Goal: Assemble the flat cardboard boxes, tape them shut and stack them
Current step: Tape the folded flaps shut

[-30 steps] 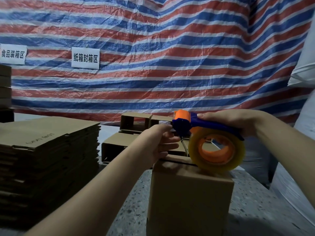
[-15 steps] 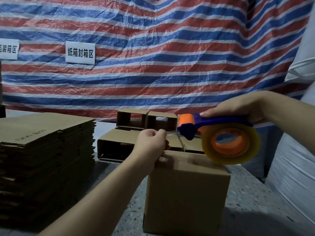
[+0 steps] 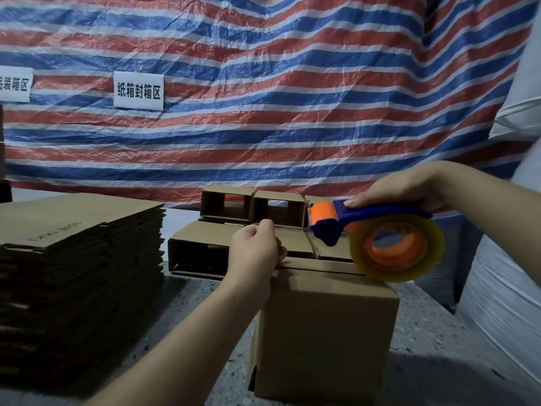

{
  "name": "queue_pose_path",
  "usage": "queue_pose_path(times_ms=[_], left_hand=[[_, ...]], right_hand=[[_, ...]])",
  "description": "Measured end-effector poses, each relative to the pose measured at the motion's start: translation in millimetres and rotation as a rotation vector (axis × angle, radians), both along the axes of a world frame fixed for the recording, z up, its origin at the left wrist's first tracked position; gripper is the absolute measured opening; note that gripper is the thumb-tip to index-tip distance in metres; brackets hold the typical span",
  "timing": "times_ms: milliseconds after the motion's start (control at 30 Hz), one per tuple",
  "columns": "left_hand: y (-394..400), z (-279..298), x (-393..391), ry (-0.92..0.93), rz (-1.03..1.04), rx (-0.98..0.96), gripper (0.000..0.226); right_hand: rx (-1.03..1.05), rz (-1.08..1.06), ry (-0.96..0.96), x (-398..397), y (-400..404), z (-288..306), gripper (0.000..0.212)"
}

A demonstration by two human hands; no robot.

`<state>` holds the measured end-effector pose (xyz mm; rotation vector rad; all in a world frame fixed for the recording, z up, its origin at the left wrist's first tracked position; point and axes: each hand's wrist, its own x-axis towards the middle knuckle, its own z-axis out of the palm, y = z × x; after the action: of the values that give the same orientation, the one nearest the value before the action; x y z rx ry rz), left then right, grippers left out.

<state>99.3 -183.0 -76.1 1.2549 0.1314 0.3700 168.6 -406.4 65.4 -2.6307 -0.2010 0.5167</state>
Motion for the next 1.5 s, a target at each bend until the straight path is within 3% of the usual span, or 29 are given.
queue_pose_path(times_ms=[67, 267, 400, 533, 800, 1000, 1167, 1300, 1500], left_hand=[[9.6, -5.8, -4.2, -0.037, -0.008, 0.019, 0.027], [33.2, -18.9, -8.2, -0.016, 0.034, 0.273, 0.024], [37.8, -25.0, -7.5, 0.052, 0.047, 0.337, 0.024], [42.6, -34.4, -4.0, 0.101, 0.007, 0.337, 0.022], [46.1, -46.3, -5.6, 0.087, -0.031, 0.336, 0.018], [47.8, -48.2, -5.1, 0.104, -0.036, 0.335, 0.018], [42.2, -63.4, -8.0, 0.150, -0.109, 0.339, 0.038], [40.6, -61.4, -6.7, 0.202, -0.169, 0.320, 0.031], [39.8, -64.3, -2.5, 0.254, -0.244, 0.258, 0.038]], right_hand=[[-0.116, 0.008, 0.011, -9.6, 11.3, 4.2, 0.099], [-0.218, 0.038, -0.042, -8.1, 37.7, 5.2, 0.095], [-0.289, 0.063, -0.044, -4.5, 46.2, 3.9, 0.109], [-0.354, 0.067, -0.037, -3.7, 58.7, 4.9, 0.093], [-0.481, 0.083, -0.024, -7.1, 82.3, 3.8, 0.088], [-0.496, 0.079, -0.021, -9.8, 85.1, 3.8, 0.088], [-0.485, 0.072, -0.045, -11.2, 84.8, 2.2, 0.082], [-0.462, 0.058, -0.054, -11.1, 84.5, 1.2, 0.081], [-0.441, 0.061, -0.055, -10.8, 86.1, -0.6, 0.074]])
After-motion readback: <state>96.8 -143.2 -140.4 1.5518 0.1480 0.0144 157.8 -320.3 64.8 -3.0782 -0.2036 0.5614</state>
